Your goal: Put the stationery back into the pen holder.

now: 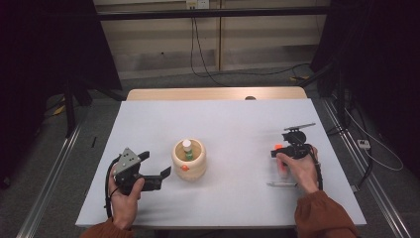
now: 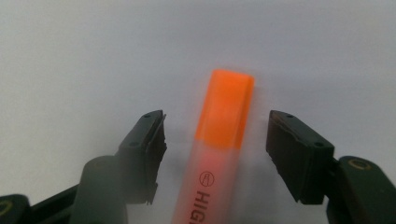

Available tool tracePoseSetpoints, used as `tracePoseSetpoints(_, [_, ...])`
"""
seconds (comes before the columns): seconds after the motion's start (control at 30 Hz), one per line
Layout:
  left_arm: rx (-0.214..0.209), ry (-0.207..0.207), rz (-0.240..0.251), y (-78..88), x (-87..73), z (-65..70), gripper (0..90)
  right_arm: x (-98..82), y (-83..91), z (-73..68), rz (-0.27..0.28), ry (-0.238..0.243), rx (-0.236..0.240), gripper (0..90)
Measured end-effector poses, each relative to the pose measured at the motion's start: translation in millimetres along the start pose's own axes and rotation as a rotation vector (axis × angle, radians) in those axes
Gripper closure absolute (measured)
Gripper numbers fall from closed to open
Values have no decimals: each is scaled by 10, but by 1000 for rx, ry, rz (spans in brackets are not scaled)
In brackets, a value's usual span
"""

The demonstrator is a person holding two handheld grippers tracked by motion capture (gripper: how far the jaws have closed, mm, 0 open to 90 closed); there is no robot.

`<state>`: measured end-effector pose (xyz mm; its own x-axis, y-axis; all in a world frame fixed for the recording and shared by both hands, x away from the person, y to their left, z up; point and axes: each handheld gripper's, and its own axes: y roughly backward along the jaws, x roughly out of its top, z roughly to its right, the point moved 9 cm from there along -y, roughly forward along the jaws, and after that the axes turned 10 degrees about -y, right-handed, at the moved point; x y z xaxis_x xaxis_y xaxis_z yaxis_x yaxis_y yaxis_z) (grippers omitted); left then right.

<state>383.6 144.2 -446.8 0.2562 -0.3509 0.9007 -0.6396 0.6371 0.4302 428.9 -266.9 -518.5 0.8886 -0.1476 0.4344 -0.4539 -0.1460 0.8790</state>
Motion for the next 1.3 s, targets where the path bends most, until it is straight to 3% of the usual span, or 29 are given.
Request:
tracePoseSetpoints(0.13, [0, 1, -1, -2, -2, -1, 54, -6, -14, 7, -4, 0, -24, 430])
tracePoseSetpoints(0.53, [-3, -3, 1, -5, 6, 3, 54, -12, -45, -25, -7, 24, -128, 465])
tracePoseSetpoints(1.3, [-4, -6, -4, -13, 1, 8, 54, -26, -39, -71, -3, -4, -131, 591])
